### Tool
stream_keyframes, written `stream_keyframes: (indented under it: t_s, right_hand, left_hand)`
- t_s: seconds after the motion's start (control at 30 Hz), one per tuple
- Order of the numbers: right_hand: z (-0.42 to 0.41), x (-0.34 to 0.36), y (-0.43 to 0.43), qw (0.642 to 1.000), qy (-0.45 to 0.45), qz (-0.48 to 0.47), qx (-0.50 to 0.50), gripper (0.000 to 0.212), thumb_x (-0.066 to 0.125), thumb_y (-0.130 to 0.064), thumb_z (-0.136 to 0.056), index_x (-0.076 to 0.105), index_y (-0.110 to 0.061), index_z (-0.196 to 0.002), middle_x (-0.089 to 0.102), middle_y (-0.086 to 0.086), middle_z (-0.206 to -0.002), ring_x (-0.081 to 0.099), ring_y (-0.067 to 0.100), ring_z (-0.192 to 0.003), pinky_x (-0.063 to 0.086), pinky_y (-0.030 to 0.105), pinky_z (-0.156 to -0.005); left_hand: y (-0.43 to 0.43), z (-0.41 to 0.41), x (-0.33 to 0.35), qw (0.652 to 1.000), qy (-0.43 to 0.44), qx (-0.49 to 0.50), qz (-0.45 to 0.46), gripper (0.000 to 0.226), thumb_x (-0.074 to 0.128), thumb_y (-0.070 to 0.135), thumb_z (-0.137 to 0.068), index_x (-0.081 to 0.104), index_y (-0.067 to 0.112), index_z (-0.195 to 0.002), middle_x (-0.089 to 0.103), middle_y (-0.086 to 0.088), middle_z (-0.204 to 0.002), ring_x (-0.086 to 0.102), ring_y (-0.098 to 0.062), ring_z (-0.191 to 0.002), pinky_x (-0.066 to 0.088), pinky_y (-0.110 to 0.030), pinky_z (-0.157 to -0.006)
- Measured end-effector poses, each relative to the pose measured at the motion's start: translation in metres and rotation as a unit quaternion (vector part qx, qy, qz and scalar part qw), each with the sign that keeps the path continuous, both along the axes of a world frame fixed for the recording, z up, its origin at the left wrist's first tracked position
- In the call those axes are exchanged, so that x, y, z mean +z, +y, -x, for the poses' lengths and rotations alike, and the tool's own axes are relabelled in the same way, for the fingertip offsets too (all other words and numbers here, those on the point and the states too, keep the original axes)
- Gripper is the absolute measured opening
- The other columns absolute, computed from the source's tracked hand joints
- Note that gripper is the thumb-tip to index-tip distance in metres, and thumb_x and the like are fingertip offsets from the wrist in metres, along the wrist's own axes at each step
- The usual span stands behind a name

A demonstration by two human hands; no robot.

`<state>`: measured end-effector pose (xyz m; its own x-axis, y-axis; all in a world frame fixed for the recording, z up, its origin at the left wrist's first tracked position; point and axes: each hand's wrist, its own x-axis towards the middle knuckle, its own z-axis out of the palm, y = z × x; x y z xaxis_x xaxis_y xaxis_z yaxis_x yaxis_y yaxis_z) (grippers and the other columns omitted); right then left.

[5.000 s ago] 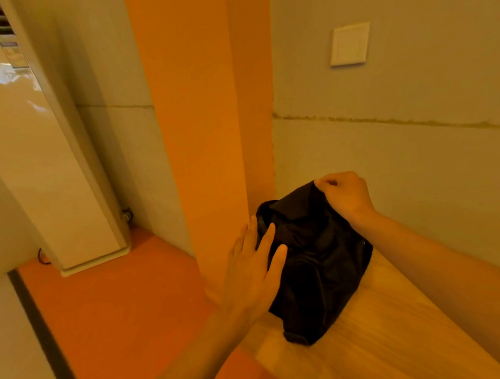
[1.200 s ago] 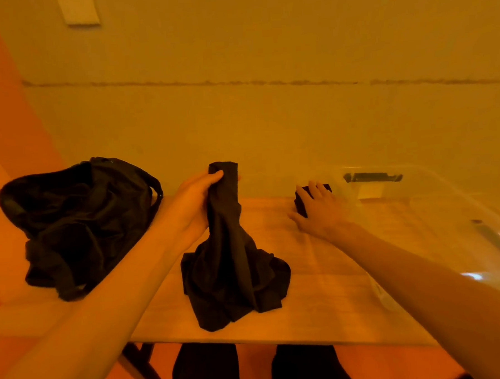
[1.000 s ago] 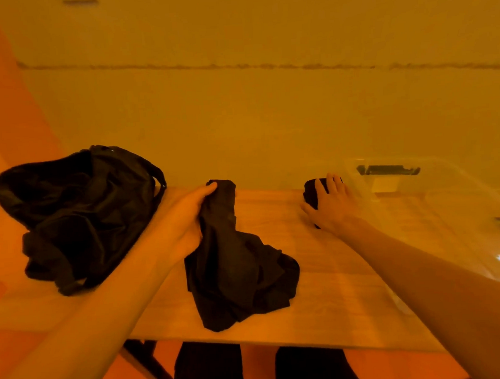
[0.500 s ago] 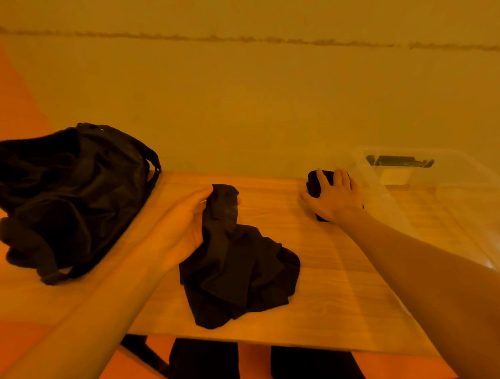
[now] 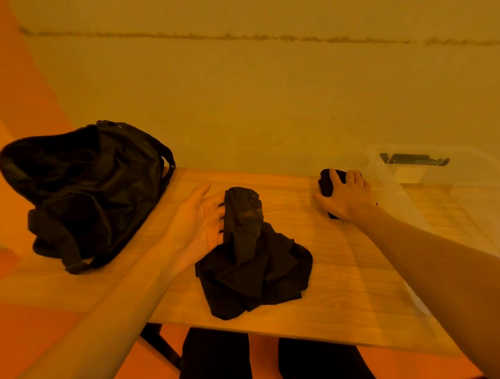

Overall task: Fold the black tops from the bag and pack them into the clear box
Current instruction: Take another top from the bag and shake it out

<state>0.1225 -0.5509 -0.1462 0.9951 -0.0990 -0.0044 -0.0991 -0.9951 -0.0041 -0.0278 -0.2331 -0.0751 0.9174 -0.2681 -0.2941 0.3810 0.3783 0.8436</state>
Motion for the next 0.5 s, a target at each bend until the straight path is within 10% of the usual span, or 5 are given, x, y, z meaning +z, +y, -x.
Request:
stream_keyframes:
  t_s: [0.33, 0.5]
  right_hand:
    - [0.000, -0.002, 0.002, 1.000, -0.011, 0.002, -0.008, 0.091, 0.024, -0.083, -0.086, 0.008, -0.033, -0.160, 0.017, 0.021, -0.163, 0.007, 0.036, -0.153, 0.016, 0.053, -0.122]
    - [0.000, -0.011, 0.002, 0.999, -0.037, 0.014, -0.005, 0.097, 0.015, -0.085, -0.079, 0.010, -0.032, -0.160, 0.020, 0.022, -0.162, 0.010, 0.038, -0.152, 0.017, 0.053, -0.122]
  left_hand:
    - [-0.002, 0.012, 0.000, 0.991, -0.094, -0.021, -0.095, 0.042, 0.063, 0.028, -0.087, 0.067, 0.013, -0.126, 0.074, -0.007, -0.119, 0.072, -0.018, -0.104, 0.060, -0.028, -0.080]
    - [-0.005, 0.011, -0.007, 0.983, -0.118, -0.028, -0.135, 0.050, 0.069, 0.020, -0.082, 0.063, 0.019, -0.131, 0.073, -0.003, -0.123, 0.069, -0.019, -0.115, 0.056, -0.034, -0.092]
